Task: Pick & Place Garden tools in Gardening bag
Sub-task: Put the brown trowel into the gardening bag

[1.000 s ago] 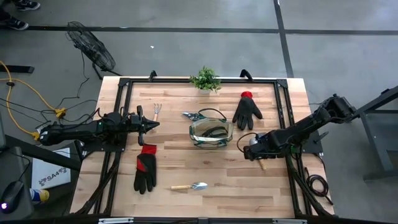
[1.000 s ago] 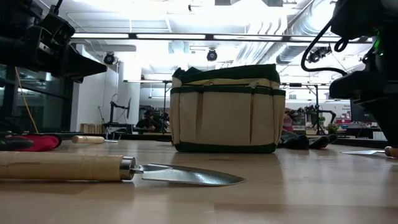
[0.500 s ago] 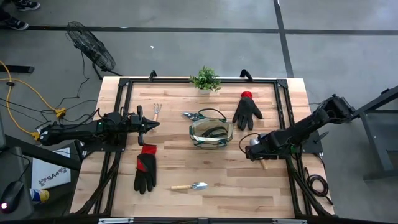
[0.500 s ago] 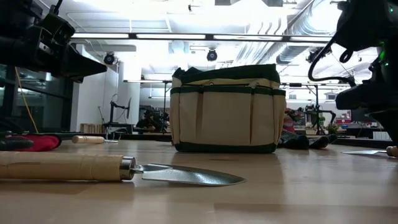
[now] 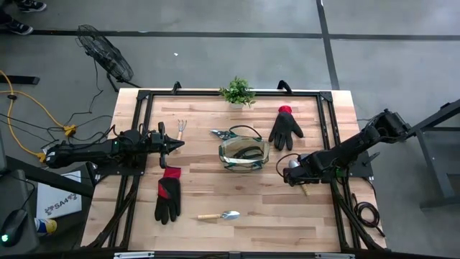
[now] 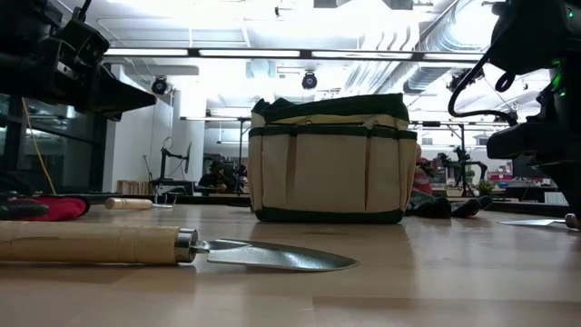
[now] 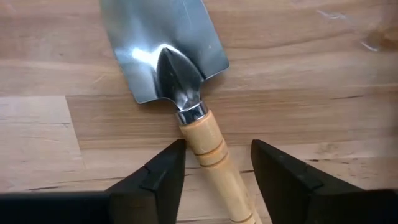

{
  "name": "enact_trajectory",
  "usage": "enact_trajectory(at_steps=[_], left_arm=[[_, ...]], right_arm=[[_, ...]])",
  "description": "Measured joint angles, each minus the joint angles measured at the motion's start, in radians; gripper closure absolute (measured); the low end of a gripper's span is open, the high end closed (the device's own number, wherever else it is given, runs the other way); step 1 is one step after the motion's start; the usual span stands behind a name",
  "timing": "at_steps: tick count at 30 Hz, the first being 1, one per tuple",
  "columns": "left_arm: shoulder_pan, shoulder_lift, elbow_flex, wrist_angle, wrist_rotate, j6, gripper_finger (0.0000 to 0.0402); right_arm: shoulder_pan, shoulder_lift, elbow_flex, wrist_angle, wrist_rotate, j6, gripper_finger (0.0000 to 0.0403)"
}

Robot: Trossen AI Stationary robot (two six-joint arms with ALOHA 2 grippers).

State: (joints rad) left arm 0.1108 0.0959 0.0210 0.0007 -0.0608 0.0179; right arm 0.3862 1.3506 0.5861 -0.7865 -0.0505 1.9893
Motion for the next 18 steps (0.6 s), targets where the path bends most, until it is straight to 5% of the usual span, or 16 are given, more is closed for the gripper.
enact_trajectory(at_steps=[18], left_arm=[[0.0, 0.0, 0.0, 0.0, 0.0, 0.0, 0.0391]], right_arm=[[0.0, 0.0, 0.0, 0.006, -0.005, -0.031, 0.031]])
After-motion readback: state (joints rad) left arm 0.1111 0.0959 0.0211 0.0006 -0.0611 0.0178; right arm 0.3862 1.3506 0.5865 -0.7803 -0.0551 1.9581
